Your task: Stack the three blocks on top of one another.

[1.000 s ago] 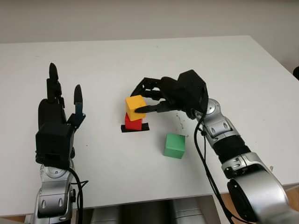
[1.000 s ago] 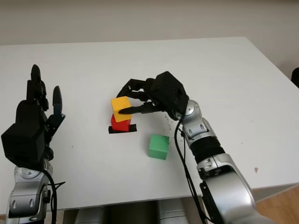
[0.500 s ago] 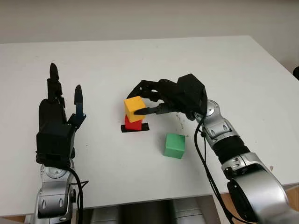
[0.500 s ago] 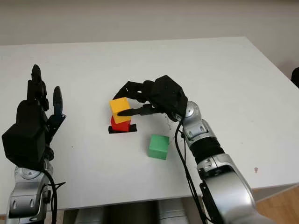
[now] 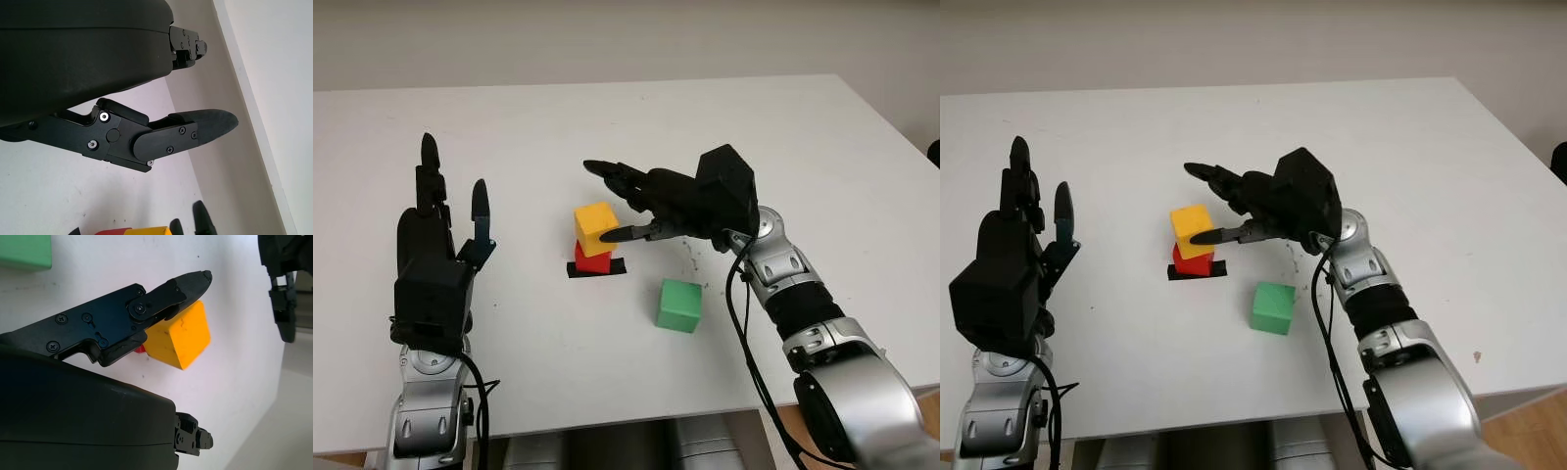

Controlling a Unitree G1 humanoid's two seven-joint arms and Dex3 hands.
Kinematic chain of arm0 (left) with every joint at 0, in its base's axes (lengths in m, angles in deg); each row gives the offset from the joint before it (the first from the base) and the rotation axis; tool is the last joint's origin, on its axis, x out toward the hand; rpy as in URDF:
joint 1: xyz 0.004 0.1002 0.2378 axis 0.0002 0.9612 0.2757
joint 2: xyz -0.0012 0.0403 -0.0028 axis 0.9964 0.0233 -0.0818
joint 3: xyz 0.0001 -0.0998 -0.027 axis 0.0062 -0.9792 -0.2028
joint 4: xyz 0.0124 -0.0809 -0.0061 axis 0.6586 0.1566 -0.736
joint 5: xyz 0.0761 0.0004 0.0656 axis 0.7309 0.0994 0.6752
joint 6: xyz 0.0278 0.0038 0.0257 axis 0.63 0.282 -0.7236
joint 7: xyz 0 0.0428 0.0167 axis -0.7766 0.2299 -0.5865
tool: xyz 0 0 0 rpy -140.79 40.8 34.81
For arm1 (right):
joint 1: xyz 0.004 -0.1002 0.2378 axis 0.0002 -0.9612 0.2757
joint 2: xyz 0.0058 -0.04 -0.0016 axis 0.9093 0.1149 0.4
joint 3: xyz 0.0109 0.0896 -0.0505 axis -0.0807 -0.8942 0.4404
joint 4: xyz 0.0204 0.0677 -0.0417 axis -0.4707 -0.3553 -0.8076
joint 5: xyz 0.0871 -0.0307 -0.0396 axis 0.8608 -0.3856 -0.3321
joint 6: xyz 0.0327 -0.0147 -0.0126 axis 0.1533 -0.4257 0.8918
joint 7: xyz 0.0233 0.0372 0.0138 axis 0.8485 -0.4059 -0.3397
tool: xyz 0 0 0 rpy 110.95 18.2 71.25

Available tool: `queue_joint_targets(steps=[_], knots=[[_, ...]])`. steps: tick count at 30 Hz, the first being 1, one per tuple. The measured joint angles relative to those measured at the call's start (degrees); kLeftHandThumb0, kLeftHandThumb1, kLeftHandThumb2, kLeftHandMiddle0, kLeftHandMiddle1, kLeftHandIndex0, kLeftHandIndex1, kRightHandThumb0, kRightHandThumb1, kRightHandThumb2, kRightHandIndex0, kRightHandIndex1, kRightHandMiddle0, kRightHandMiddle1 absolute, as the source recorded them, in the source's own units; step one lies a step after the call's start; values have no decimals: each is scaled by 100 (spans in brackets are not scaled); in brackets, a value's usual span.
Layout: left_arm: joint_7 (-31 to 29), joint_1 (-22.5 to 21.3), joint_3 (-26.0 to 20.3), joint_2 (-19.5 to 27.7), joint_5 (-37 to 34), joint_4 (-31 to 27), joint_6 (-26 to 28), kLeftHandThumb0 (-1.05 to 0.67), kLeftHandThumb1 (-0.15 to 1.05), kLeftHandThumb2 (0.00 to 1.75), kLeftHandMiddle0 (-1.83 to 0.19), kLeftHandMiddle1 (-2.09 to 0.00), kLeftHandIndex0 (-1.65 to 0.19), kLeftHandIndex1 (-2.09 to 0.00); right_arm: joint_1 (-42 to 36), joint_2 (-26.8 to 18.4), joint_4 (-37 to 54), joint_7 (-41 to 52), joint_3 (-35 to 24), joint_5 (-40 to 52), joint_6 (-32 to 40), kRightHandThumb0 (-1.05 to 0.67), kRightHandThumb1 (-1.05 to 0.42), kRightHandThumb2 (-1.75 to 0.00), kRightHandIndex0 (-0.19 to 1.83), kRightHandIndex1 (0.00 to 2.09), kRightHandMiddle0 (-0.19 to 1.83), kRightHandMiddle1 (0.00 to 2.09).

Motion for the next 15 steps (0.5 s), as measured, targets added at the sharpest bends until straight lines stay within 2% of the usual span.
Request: queue_joint_targets(steps=[6,10,15], knots=[[-1,2,-2,2,-1,0,-3,-65,105,62,2,-5,1,-6,22,-282,437,121,-401,414,-95,-86,-89,-6,-19,0,-19,0],[-4,6,-11,12,-4,0,-9,-65,105,62,2,-5,1,-6,-21,-592,1102,201,-755,797,341,-79,-88,-5,-17,1,-16,2],[-11,39,-18,33,1,0,-22,-65,105,63,2,-5,1,-6,-691,-1376,2280,378,-1153,980,477,-76,-88,-5,-2,9,-1,9]])
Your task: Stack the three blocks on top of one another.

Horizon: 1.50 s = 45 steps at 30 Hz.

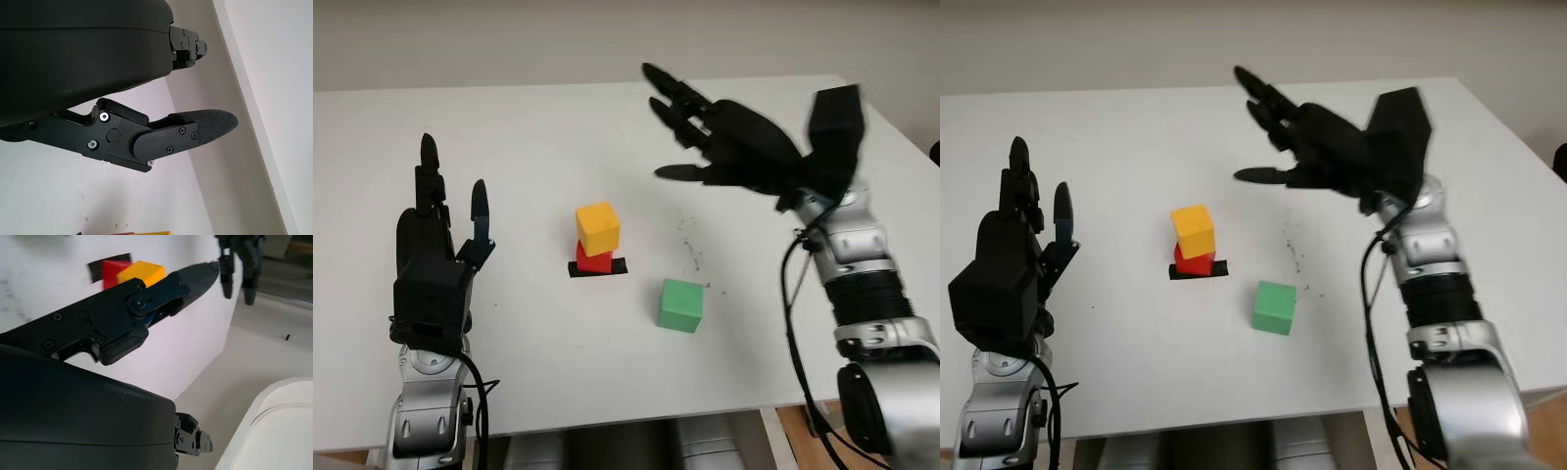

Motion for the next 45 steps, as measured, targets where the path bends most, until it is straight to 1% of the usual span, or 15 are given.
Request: queue_joint_targets(steps=[4,8,12,18,25,32,35,45], knots=[[-31,19,-6,17,-13,0,-5,-66,105,62,2,-5,1,-6,-781,-375,846,-55,-133,-13,136,-75,-89,-6,-1,8,4,10],[-79,13,-18,22,-100,3,-40,-65,105,62,3,-5,2,-5,-1721,-613,1754,-127,-280,-40,178,-71,-89,-5,0,8,7,9],[-100,12,-30,30,-110,3,-46,-66,105,63,3,-5,2,-5,-2433,-719,2472,-328,-396,-158,202,-71,-89,-6,2,8,13,10],[-103,12,-40,42,-107,4,-54,-67,105,61,2,-5,1,-6,-3126,-864,2930,-552,-444,-678,-421,-71,-89,-5,7,8,17,9],[-120,12,-56,47,-129,5,-53,-66,105,61,3,-5,2,-5,-3685,-851,3011,-1006,-354,-1353,-1582,-70,-90,-5,3,5,20,8],[-138,12,-56,53,-126,5,-53,-66,105,61,3,-5,2,-5,-3945,-495,2664,-2047,-50,-2241,-2695,-69,-89,-5,-1,4,24,7],[-145,12,-57,55,-127,5,-53,-65,105,60,3,-5,2,-5,-3945,-407,2450,-2420,92,-2654,-2891,-69,-88,-5,-4,3,24,6],[-156,13,-59,54,-174,4,-53,-64,105,59,4,-5,2,-5,-3759,-365,1935,-3115,424,-3460,-2962,-72,-89,-5,-9,4,28,7]])
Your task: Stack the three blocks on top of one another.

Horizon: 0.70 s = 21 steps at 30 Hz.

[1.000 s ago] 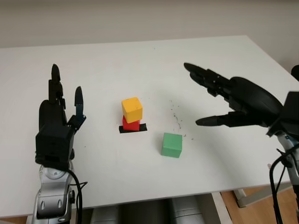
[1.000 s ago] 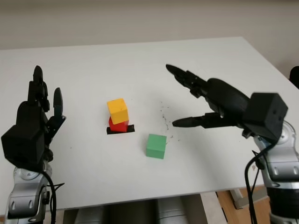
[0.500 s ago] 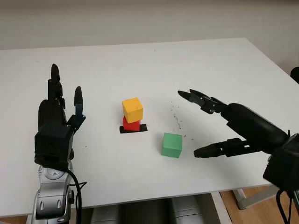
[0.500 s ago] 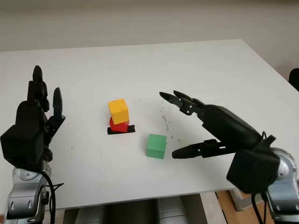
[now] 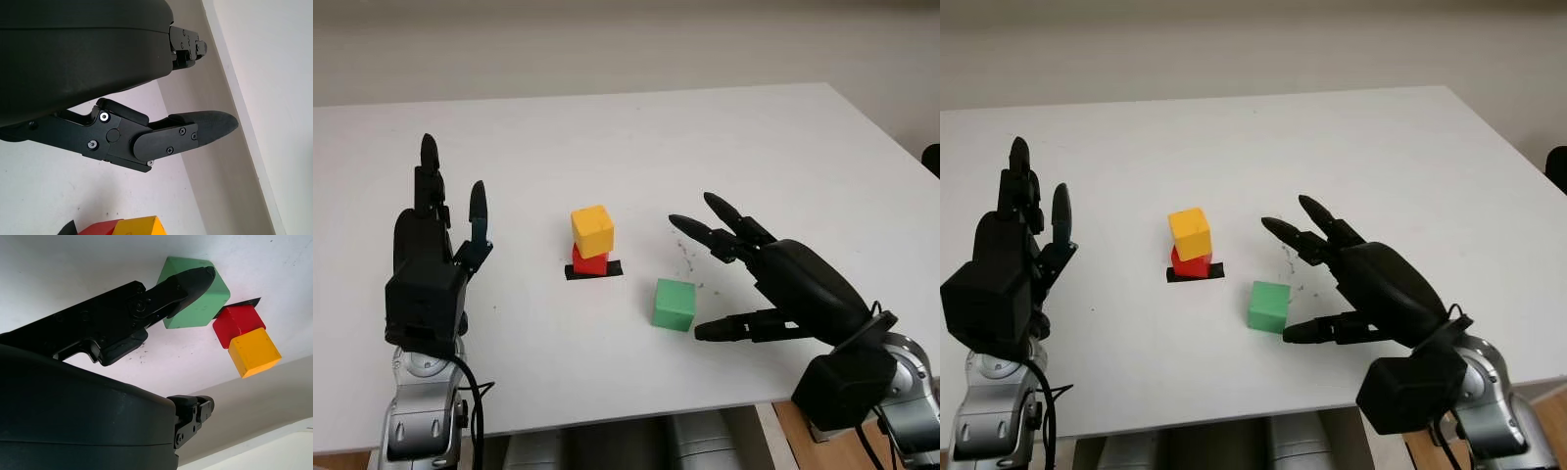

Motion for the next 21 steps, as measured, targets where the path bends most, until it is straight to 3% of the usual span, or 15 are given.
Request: queue_joint_targets(steps=[13,21], knots=[[-9,5,-7,0,-48,0,0,-62,105,56,5,-5,2,-5,169,-61,-353,-209,188,-226,-83,-74,-91,-6,-8,5,32,7],[-2,6,-5,-1,-22,-1,1,-62,105,56,4,-5,2,-5,158,-74,-304,168,283,77,57,-73,-92,-6,-11,4,30,5]])
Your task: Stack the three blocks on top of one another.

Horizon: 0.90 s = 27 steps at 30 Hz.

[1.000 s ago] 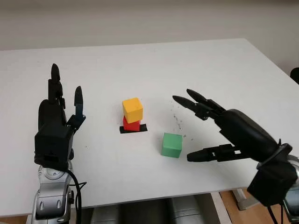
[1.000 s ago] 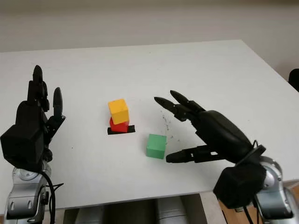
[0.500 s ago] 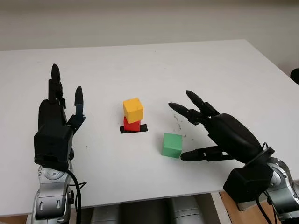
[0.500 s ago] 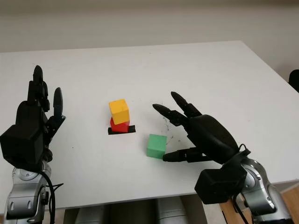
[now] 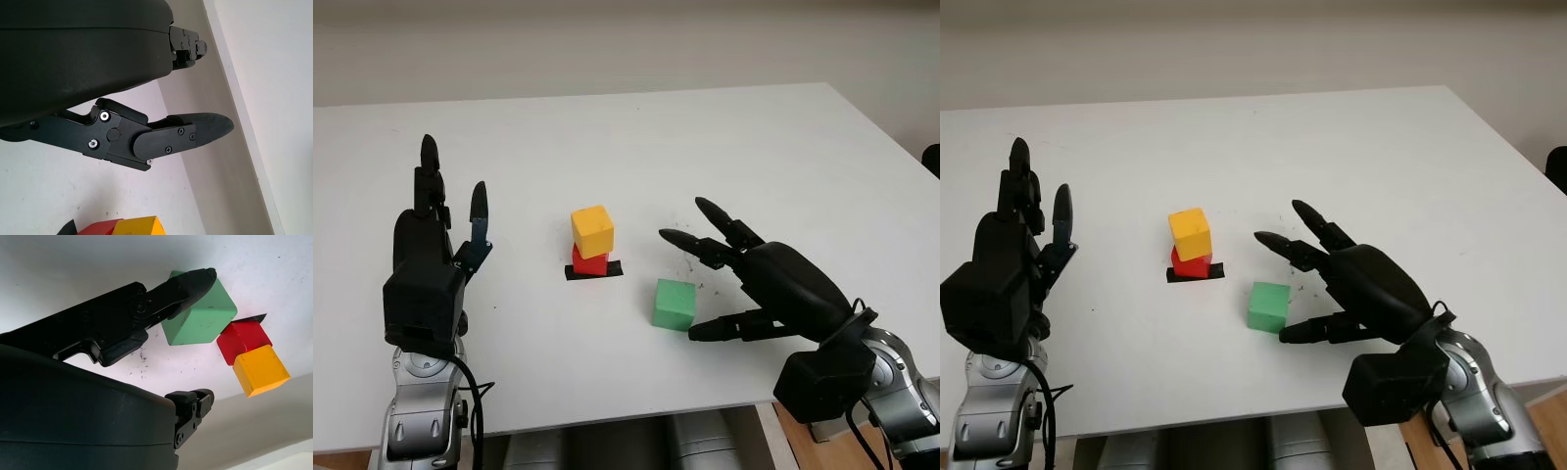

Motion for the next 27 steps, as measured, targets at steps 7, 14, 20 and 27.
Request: queue_joint_targets(steps=[7,14,20,27], knots=[[36,1,3,-14,27,-4,92,-63,105,55,4,-6,1,-6,-74,4,244,193,122,156,173,-74,-95,-6,-11,5,30,5],[69,17,19,-26,107,-43,166,-60,105,54,3,-6,1,-6,-115,96,233,77,227,86,248,-70,-95,-6,-9,6,33,7],[69,36,19,-37,96,-57,165,-62,105,53,3,-6,1,-6,-109,211,-54,-331,289,-153,249,-65,-94,-5,-3,7,38,9],[64,98,36,-38,99,-58,146,-61,105,53,3,-5,2,-5,30,213,-476,-751,403,-410,94,-60,-96,-6,-1,7,42,10]])
